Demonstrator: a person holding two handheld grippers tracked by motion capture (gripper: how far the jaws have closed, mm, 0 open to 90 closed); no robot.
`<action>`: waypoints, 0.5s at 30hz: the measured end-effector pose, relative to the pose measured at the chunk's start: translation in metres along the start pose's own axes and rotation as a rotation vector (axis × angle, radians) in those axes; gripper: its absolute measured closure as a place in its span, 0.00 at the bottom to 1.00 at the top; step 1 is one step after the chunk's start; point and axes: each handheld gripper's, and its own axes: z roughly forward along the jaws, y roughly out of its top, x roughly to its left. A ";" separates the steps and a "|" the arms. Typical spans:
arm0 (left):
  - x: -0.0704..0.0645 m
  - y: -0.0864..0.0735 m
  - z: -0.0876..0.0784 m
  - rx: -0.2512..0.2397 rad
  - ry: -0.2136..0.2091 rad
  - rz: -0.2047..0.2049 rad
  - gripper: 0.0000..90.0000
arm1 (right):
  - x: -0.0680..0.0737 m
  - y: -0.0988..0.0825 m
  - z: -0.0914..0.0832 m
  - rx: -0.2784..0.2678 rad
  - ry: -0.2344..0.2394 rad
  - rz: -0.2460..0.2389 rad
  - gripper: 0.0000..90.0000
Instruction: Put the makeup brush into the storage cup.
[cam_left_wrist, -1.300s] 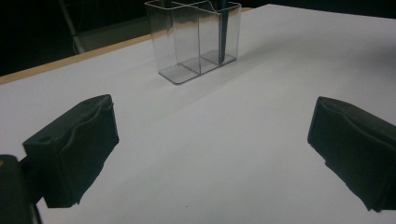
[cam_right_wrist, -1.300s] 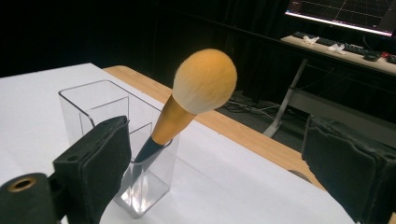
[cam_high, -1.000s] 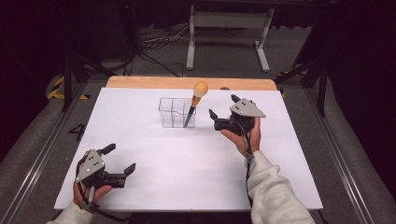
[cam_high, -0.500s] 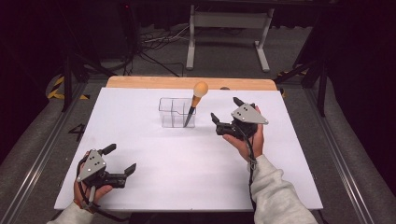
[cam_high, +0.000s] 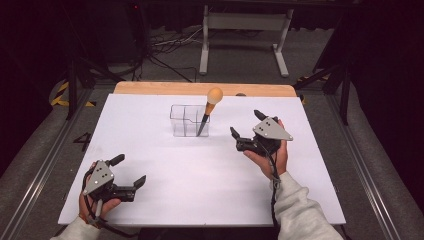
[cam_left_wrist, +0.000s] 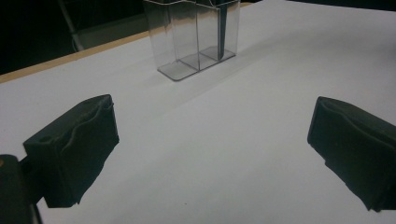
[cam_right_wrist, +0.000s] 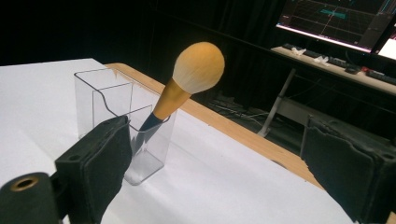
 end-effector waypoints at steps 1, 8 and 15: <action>0.000 0.000 0.000 -0.001 0.000 0.000 0.03 | 0.000 0.000 -0.001 -0.001 0.001 -0.002 0.11; 0.000 0.000 -0.001 -0.004 0.000 0.004 0.03 | 0.002 -0.001 -0.009 -0.004 -0.004 -0.034 0.11; 0.000 0.000 -0.001 -0.003 0.002 0.005 0.03 | 0.001 -0.005 -0.015 0.004 -0.003 -0.035 0.11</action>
